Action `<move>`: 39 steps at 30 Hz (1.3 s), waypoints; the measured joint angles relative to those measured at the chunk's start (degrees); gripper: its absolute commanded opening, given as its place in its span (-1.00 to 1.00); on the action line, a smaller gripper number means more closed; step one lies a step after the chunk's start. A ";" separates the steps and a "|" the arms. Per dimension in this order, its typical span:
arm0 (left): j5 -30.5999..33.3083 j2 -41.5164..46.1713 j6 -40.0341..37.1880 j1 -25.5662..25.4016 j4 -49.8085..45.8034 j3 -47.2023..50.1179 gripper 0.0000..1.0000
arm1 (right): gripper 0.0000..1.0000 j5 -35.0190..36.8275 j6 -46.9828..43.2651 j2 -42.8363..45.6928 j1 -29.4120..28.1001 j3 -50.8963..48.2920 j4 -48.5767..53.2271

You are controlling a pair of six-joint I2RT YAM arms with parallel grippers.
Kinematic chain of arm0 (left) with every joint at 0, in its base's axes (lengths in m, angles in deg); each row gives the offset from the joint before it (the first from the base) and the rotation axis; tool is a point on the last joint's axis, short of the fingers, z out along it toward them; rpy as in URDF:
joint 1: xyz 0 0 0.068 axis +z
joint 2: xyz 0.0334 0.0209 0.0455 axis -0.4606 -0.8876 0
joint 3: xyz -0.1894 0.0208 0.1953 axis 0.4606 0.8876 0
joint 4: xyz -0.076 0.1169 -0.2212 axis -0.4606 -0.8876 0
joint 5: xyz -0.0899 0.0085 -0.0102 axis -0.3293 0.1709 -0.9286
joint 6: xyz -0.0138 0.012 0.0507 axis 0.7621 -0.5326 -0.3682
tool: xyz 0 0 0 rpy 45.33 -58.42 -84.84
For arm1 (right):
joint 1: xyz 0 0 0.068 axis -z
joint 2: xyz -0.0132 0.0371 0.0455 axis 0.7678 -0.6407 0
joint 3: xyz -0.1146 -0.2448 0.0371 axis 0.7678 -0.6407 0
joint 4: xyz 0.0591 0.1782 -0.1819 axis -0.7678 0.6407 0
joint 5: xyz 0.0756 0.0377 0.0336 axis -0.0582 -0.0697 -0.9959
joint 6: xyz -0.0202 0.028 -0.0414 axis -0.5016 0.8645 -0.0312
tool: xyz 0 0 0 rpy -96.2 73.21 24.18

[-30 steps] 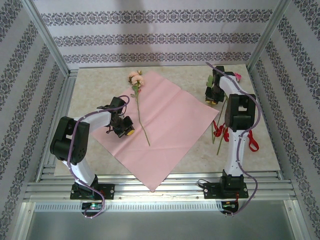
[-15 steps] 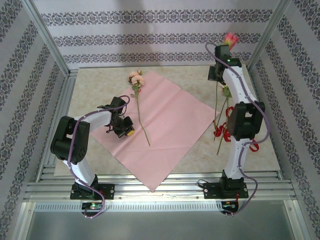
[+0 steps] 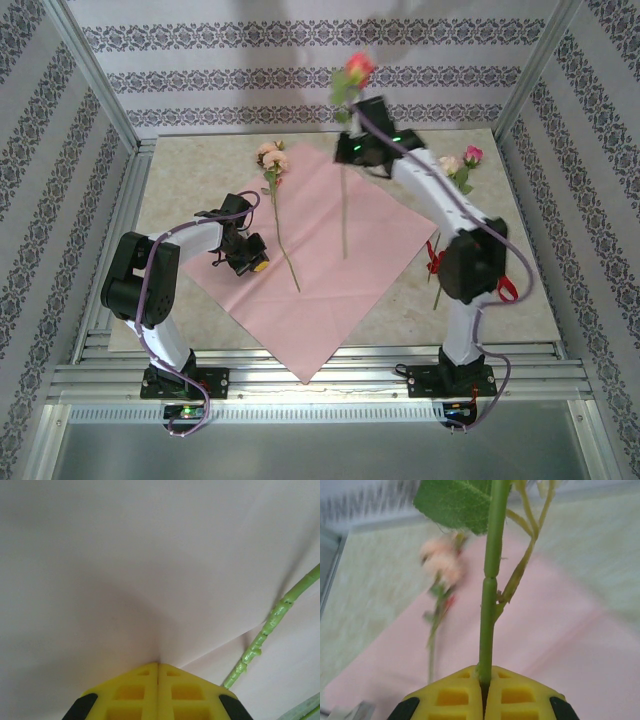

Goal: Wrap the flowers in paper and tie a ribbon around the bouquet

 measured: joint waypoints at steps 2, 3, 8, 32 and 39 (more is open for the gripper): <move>-0.11 0.02 -0.11 0.00 0.00 0.00 -0.92 | -1.00 -2.73 1.86 -5.73 -2.73 0.50 -0.81; -0.11 0.00 -0.13 0.00 0.00 0.00 -0.92 | -1.00 -3.98 2.56 -9.05 -3.87 1.25 -0.76; -0.13 0.02 -0.13 0.00 0.00 0.15 -0.92 | -1.00 -8.37 5.33 -21.66 -5.64 8.68 1.46; -0.57 0.04 -0.11 0.00 0.02 0.66 -0.92 | -0.14 0.70 -3.89 6.29 30.05 -13.22 10.43; -1.01 0.04 -0.09 0.00 0.07 0.66 -0.92 | -0.34 2.97 -6.93 3.58 36.81 -20.79 13.35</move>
